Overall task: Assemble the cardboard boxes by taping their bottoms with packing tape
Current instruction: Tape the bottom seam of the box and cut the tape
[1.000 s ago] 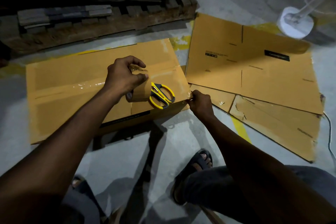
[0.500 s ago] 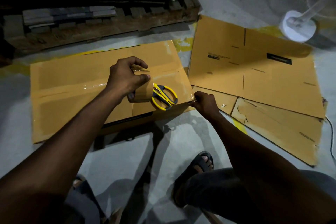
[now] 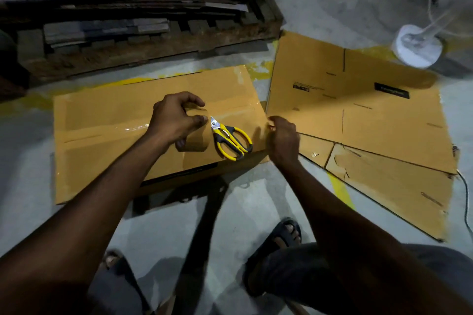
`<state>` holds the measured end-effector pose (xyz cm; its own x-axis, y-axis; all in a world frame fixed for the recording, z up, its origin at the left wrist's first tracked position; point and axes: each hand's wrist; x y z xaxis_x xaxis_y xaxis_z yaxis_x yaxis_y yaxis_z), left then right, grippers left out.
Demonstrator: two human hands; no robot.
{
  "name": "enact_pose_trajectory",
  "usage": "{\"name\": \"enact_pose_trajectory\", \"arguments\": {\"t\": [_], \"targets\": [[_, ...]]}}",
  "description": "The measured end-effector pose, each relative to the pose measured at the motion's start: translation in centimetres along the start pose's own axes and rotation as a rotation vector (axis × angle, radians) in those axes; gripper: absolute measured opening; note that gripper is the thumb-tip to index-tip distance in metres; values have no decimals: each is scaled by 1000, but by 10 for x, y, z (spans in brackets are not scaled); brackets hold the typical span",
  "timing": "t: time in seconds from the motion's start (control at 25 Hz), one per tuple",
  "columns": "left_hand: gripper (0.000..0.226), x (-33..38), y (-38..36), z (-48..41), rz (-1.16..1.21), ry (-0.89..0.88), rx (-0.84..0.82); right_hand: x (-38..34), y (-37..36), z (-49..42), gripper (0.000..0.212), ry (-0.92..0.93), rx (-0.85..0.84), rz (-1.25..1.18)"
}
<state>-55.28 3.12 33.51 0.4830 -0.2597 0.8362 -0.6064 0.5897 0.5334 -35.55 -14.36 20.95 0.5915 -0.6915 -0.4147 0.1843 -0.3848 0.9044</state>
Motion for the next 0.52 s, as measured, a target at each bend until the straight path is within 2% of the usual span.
{"name": "enact_pose_trajectory", "arguments": {"t": [0.04,0.08,0.16,0.2,0.28,0.36,0.52], "targets": [[30,-2,3,2,9,12,-16,-22,-1,5,41,106,-51,-32],[33,-6,6,4,32,28,-36,-43,-4,9,49,176,-181,-16],[42,-11,11,9,112,43,-88,-75,-12,18,74,259,-400,188],[46,-14,12,12,161,36,-111,-82,-16,21,83,261,-442,276],[50,-16,13,20,293,27,-137,-83,-19,23,88,168,-436,302],[51,-13,15,29,431,29,-134,-78,-18,19,81,79,-422,265],[55,1,19,44,495,-28,-144,-76,3,2,77,-58,-503,55]]}}
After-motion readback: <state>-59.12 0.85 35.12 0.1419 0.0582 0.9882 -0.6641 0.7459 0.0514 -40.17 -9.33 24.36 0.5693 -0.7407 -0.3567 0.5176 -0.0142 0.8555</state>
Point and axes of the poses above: each hand's wrist, its own z-axis away from the middle knuckle, its own y-axis out of the back of the hand, x = y × z, and after that the axes turned 6 degrees about -y, right-handed
